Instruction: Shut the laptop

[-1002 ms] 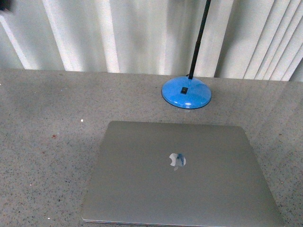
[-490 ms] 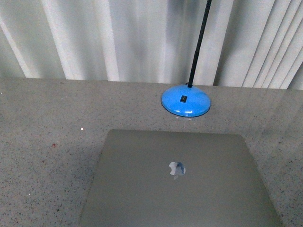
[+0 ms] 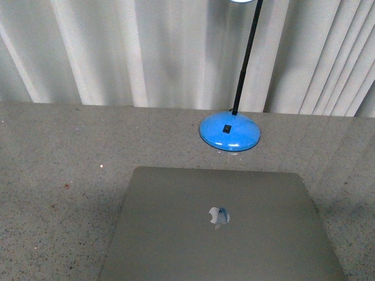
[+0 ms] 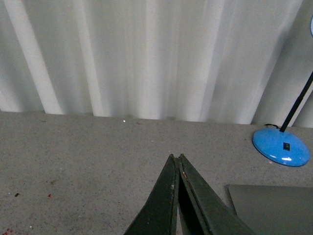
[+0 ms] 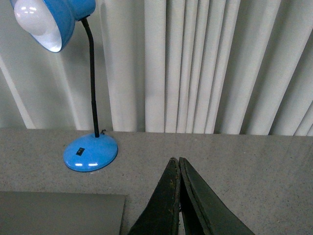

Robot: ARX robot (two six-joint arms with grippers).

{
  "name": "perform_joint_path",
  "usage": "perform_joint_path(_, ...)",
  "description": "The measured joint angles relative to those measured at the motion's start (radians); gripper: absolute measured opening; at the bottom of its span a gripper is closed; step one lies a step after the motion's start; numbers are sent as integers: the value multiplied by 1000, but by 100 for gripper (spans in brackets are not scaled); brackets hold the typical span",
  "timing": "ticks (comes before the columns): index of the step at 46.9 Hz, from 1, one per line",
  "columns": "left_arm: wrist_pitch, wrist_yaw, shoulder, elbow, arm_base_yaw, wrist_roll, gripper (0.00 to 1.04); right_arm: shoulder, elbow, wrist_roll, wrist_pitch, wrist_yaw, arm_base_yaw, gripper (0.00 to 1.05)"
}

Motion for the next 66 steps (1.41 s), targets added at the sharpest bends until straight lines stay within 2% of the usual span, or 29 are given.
perform_joint_path(4, -3, -18, -34, -26, -20, 0, 4, -40, -24, 1, -15, 90, 64, 3)
perform_joint_path(6, -11, -35, -59, -42, -33, -1, 4, -60, -38, 2, -21, 95, 90, 3)
perform_joint_path(9, -29, -124, -97, -64, -102, -2, 4, -92, -56, 2, -34, 95, 103, 3)
perform_joint_path(14, -50, -132, -147, -90, -142, -3, 4, -139, -79, 2, -59, 102, 103, 3)
perform_joint_path(48, -204, -138, -389, -148, -143, -4, 4, -375, -146, 3, -214, 102, 104, 3)
perform_joint_path(51, -214, -139, -401, -148, -143, -4, 4, -437, -146, 3, -298, 102, 105, 3)
perform_joint_path(53, -259, -139, -441, -147, -143, -4, 4, -491, -146, 3, -367, 100, 105, 3)
perform_joint_path(57, -380, -138, -530, -147, -143, -4, 4, -540, -146, 3, -384, 102, 105, 3)
perform_joint_path(66, -393, -138, -571, -147, -143, -4, 4, -543, -146, 3, -389, 102, 104, 3)
